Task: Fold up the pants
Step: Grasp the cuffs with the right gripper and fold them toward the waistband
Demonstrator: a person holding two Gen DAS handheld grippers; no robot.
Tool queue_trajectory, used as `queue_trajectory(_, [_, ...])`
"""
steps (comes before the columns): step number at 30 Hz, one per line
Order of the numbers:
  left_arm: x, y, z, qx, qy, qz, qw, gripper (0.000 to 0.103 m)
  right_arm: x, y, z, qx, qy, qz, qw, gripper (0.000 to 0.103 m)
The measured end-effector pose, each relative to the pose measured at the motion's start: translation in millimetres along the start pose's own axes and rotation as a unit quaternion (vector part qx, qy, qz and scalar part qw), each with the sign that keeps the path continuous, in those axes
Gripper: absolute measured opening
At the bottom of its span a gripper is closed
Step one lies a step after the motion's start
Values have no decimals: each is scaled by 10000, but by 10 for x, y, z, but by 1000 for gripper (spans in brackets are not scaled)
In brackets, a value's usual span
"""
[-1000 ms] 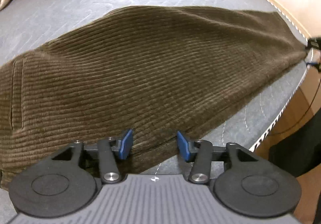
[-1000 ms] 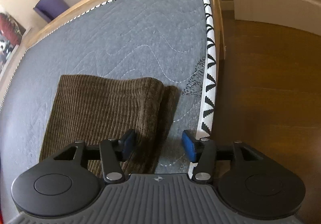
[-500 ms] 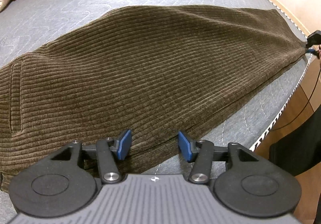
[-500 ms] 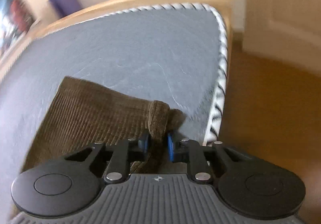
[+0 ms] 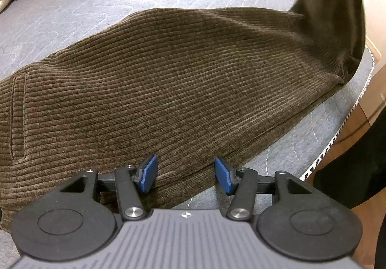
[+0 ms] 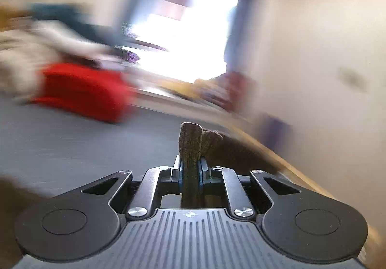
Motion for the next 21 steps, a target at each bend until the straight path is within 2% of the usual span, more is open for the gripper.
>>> queue_trajectory(2, [-20,8,-12,-12,0,-11,10000,57,-164,705,33,-491,-64,1092,9928,15])
queue_trajectory(3, [-29,10,-17,-9,-2,-16,10000,57,-205,1069,-45,-767,172,1738,9816,16])
queue_trajectory(4, [-40,10,-22,-8,-2,-20,10000,59,-223,1398,-190,-999,549,2318,9661,16])
queue_trajectory(6, [-60,14,-39,-28,2,-38,10000,59,-233,1886,-578,-1200,1618,3455,9165,16])
queue_trajectory(7, [-74,23,-46,-52,-6,-61,10000,59,-267,2006,-707,-1227,1899,3703,9010,18])
queue_trajectory(8, [-89,32,-55,-82,-5,-84,9999,59,-325,2060,-737,-1351,1876,3711,8994,20])
queue_trajectory(9, [-104,43,-62,-114,-4,-113,9999,59,-380,2064,-694,-1507,1710,3646,9028,23])
queue_trajectory(10, [-116,57,-73,-132,-5,-139,9998,59,-419,2014,-612,-1423,1573,3698,9046,23])
queue_trajectory(12, [-137,79,-83,-162,0,-205,9997,59,-439,1819,-462,-760,1419,3839,9092,27])
queue_trajectory(13, [-148,93,-82,-205,4,-246,9995,59,-407,1738,-440,-537,1438,3777,9131,32])
queue_trajectory(15, [-171,123,-68,-318,15,-318,9990,59,-339,1606,-473,-335,1565,3546,9212,35])
queue_trajectory(19, [-190,151,-37,-415,33,-355,9985,59,-200,1655,-573,-413,1746,3455,9211,36])
queue_trajectory(21, [-195,144,-36,-405,35,-336,9986,59,-179,1803,-647,-536,1840,3628,9119,41])
Point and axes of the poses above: each gripper's, at about its wrist camera, not at the fingertips, and x roughly the way its jaws point, y to its left, z to its top, the point moved 5 cm from there along x, roughly the way its jaws point, and after that the axes turned 6 degrees about -x, right-handed, at the moved point
